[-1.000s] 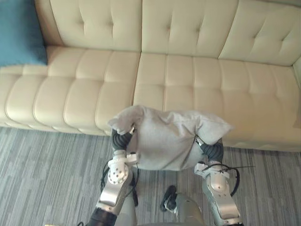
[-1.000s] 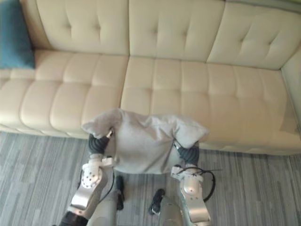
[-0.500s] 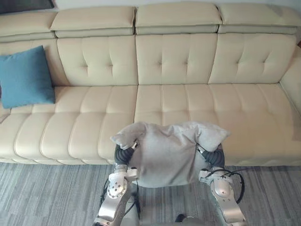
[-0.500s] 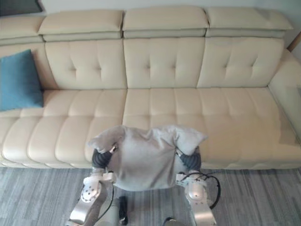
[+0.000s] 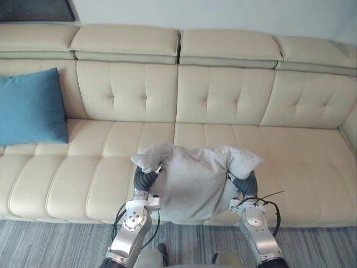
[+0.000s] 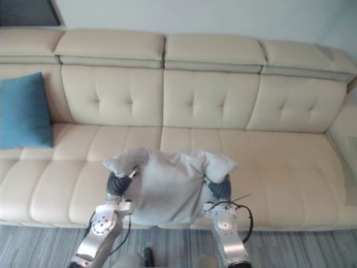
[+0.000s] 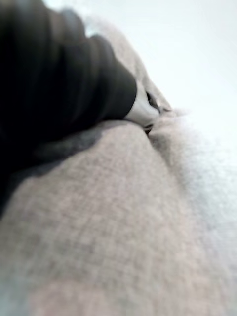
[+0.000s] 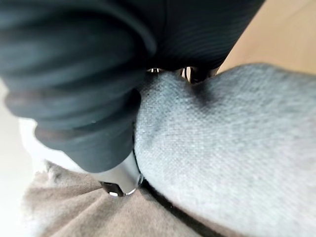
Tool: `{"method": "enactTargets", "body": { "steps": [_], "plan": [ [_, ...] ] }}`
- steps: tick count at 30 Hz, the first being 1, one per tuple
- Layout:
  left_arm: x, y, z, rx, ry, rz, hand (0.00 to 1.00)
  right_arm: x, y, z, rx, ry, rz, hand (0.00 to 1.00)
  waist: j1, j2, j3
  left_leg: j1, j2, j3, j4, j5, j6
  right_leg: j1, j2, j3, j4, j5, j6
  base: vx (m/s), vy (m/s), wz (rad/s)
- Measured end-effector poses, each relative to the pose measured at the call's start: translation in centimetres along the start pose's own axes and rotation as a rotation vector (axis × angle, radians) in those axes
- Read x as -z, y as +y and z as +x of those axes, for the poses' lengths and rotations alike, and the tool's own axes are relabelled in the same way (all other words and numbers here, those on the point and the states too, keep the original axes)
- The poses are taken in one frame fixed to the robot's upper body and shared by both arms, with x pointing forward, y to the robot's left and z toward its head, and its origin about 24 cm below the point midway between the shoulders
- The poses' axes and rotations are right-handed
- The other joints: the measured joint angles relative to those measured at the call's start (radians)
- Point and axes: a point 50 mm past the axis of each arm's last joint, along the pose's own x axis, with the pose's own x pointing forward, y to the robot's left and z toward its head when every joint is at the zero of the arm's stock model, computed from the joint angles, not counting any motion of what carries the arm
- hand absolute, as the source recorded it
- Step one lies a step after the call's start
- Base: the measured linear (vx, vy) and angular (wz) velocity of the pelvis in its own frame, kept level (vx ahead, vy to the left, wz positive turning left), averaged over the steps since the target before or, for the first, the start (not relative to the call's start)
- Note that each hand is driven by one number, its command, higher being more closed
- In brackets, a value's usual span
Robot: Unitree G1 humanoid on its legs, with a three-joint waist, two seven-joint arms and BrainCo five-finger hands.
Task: Pick up cushions and gather them together orderly.
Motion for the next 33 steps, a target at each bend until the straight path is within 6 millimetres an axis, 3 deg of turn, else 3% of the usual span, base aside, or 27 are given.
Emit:
{"method": "enactTargets", "body": {
  "steps": [1,4,7,11,18,20,25,29,33],
  "plan": [
    [0.3,-0.4,0.0,0.007,0.015,-0.004,1.00,0.1,-0.5,0.2,0.005,-0.002,-0.020,1.00,-0.006,0.004,-0.001,0.011,-0.024,-0.027,-0.002,-0.005,-0.004,0.000,-0.007,-0.002,-0.032,0.060,-0.037,0.19,-0.047,0.45],
    [0.7,-1.7,-0.2,0.053,0.031,-0.011,1.00,0.6,-1.9,0.3,0.031,0.021,-0.061,1.00,0.001,0.066,-0.009,0.011,0.009,-0.094,-0.006,0.000,-0.020,0.099,0.026,-0.055,-0.169,0.095,-0.044,0.20,-0.035,0.41],
    [0.6,-2.2,-0.2,0.088,0.027,-0.010,1.00,1.2,-2.4,-0.3,0.049,0.045,-0.062,1.00,0.002,0.064,-0.008,0.035,0.027,-0.138,-0.002,0.006,-0.031,0.189,0.050,-0.114,-0.266,0.115,-0.055,0.13,-0.078,0.54],
    [0.6,-2.2,-0.2,0.093,0.027,-0.008,1.00,1.2,-2.3,-0.3,0.045,0.046,-0.057,1.00,0.033,0.066,-0.006,0.035,0.034,-0.145,0.042,0.001,-0.039,0.251,0.072,-0.097,-0.360,0.155,-0.058,0.05,-0.022,-0.04],
    [0.5,-2.0,-0.2,0.094,0.024,-0.003,1.00,0.0,-2.0,-0.2,0.041,-0.001,-0.032,1.00,0.037,0.068,-0.002,0.027,0.031,-0.164,0.007,-0.001,-0.041,0.249,0.090,-0.061,-0.438,0.212,-0.060,-0.04,0.020,-0.11],
    [-0.2,-2.2,-0.1,0.102,-0.005,-0.013,1.00,-1.5,-2.0,-0.1,0.046,-0.063,-0.011,1.00,0.035,0.065,0.002,0.035,0.033,-0.185,-0.052,-0.017,-0.060,0.246,0.103,-0.057,-0.484,0.241,-0.059,-0.09,0.024,-0.09],
    [-1.4,-2.6,0.4,0.118,-0.064,0.001,1.00,-4.4,-1.9,1.0,0.064,-0.181,0.017,1.00,0.036,0.063,0.010,0.024,0.022,-0.176,-0.089,0.006,-0.057,0.222,0.095,-0.043,-0.486,0.262,-0.058,-0.07,0.023,-0.07],
    [-4.8,-3.4,2.8,0.099,-0.209,0.007,1.00,-8.7,-0.8,3.4,0.088,-0.334,0.066,1.00,0.037,0.070,0.029,-0.045,0.016,-0.159,-0.099,0.047,-0.061,0.132,0.089,-0.033,-0.486,0.300,-0.065,-0.04,0.007,-0.10],
    [-9.4,-4.4,5.3,0.060,-0.384,-0.023,1.00,-13.7,0.3,5.1,0.122,-0.504,0.109,1.00,0.040,0.078,0.048,-0.137,0.019,-0.153,-0.090,0.066,-0.068,0.043,0.088,-0.035,-0.485,0.325,-0.074,-0.03,-0.005,-0.02]
  ]
}}
